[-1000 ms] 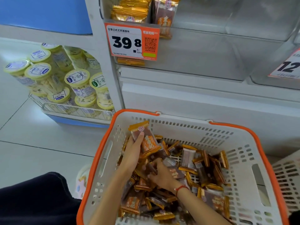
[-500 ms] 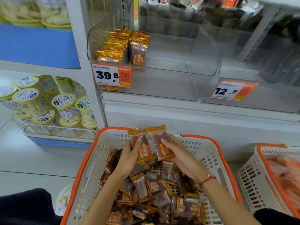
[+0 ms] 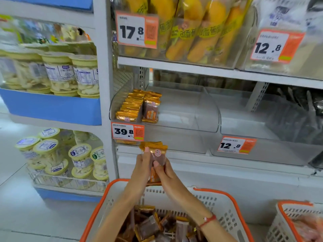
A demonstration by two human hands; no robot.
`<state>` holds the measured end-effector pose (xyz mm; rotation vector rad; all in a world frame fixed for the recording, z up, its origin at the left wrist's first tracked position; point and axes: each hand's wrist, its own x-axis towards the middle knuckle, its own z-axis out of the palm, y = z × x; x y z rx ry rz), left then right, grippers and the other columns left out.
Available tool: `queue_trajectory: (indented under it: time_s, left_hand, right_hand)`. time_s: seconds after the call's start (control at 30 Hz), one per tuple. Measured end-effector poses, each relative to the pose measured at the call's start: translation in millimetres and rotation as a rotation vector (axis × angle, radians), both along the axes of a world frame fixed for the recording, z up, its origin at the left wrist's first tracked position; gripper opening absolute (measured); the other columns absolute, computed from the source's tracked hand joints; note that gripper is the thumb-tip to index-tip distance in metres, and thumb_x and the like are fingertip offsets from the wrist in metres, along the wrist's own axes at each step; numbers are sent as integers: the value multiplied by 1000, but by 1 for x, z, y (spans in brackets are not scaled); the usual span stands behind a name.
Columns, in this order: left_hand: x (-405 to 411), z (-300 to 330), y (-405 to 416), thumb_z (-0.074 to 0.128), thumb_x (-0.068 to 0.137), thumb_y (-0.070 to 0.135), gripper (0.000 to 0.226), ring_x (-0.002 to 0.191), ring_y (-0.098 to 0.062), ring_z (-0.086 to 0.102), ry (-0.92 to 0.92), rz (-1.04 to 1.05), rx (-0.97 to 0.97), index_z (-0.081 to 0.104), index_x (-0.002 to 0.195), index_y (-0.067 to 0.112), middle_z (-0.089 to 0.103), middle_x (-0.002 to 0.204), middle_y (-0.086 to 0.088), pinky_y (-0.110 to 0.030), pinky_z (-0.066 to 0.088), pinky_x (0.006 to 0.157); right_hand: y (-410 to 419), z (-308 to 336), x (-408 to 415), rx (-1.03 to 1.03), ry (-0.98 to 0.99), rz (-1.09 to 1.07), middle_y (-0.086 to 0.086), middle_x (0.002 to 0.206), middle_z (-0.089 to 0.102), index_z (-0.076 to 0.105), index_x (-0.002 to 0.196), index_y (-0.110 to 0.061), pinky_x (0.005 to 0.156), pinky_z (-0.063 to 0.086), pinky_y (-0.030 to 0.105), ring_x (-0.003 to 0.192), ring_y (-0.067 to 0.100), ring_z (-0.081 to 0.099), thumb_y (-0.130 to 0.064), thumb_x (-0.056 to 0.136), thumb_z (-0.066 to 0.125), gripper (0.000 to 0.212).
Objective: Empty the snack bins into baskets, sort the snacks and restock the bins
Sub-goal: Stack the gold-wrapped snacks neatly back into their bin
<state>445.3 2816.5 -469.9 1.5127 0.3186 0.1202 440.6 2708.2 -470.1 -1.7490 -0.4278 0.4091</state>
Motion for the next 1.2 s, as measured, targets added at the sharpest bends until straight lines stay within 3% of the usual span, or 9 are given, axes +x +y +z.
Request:
queue_trajectory:
  time_s: [0.1, 0.23, 0.3, 0.4, 0.6, 0.8, 1.0, 1.13, 1.2]
  left_hand:
    - [8, 26, 11, 27, 105, 29, 38, 128, -31, 41, -60, 120, 310, 52, 128, 11, 50, 132, -12, -40, 27, 111]
    - [24, 60, 28, 30, 103, 43, 27, 141, -16, 24, -321, 216, 434, 50, 120, 37, 35, 136, 8, -35, 17, 116]
    - [33, 69, 39, 19, 92, 64, 44, 142, -5, 15, -453, 205, 657, 45, 122, 46, 27, 146, 14, -28, 12, 116]
    - [46, 72, 61, 21, 89, 69, 74, 143, -4, 12, -547, 448, 812, 27, 150, 26, 18, 156, 10, -25, 10, 115]
    - [76, 29, 107, 27, 84, 76, 98, 149, -13, -2, -379, 490, 1050, 3, 156, 13, -1, 163, -1, -28, 1, 116]
    - [84, 22, 107, 27, 87, 73, 94, 147, -5, -7, -410, 529, 1079, 2, 155, 14, -1, 163, -1, -27, 3, 116]
    - [84, 22, 109, 31, 88, 72, 95, 149, -11, -3, -438, 535, 1097, 4, 156, 10, 0, 163, -3, -17, -5, 115]
    - [84, 20, 109, 33, 89, 69, 94, 149, -9, -5, -464, 547, 1087, 4, 155, 9, 0, 163, -4, -17, -5, 116]
    - [84, 20, 109, 34, 90, 68, 94, 149, -11, -5, -475, 546, 1087, 3, 155, 9, 0, 163, -4, -17, -6, 116]
  right_hand:
    - [10, 30, 9, 40, -51, 29, -22, 119, 53, 35, 127, -38, 93, 42, 12, 105, -12, 54, -39, 102, 36, 25]
    - [21, 65, 29, 175, -181, -83, -7, 116, 65, 51, 124, -27, 80, 51, 14, 102, 1, 63, -30, 96, 54, 28]
    - [25, 78, 43, 224, -179, -80, -15, 114, 66, 51, 124, -32, 76, 51, 12, 100, -2, 65, -31, 94, 57, 31]
    - [24, 96, 82, 233, -180, -186, -8, 113, 67, 52, 122, -28, 72, 54, 15, 93, 4, 68, -30, 91, 62, 33]
    - [20, 115, 176, -11, -217, -280, -14, 96, 50, 37, 122, -17, 49, 43, 5, 81, -1, 53, -21, 94, 62, 38]
    - [51, 87, 236, -288, -169, -128, -1, 102, 67, 60, 110, -13, 58, 45, 8, 98, 15, 65, -17, 87, 71, 26]
    - [59, 70, 251, -443, -320, -210, 0, 117, 57, 58, 120, -18, 92, 51, 38, 110, 19, 53, -31, 70, 85, 59]
    - [57, 66, 255, -451, -275, -242, 7, 109, 63, 55, 117, -15, 58, 58, 26, 83, 20, 66, -25, 69, 87, 59]
    - [58, 67, 254, -459, -221, -237, 7, 103, 65, 58, 114, -11, 60, 59, 25, 80, 19, 68, -23, 70, 86, 53]
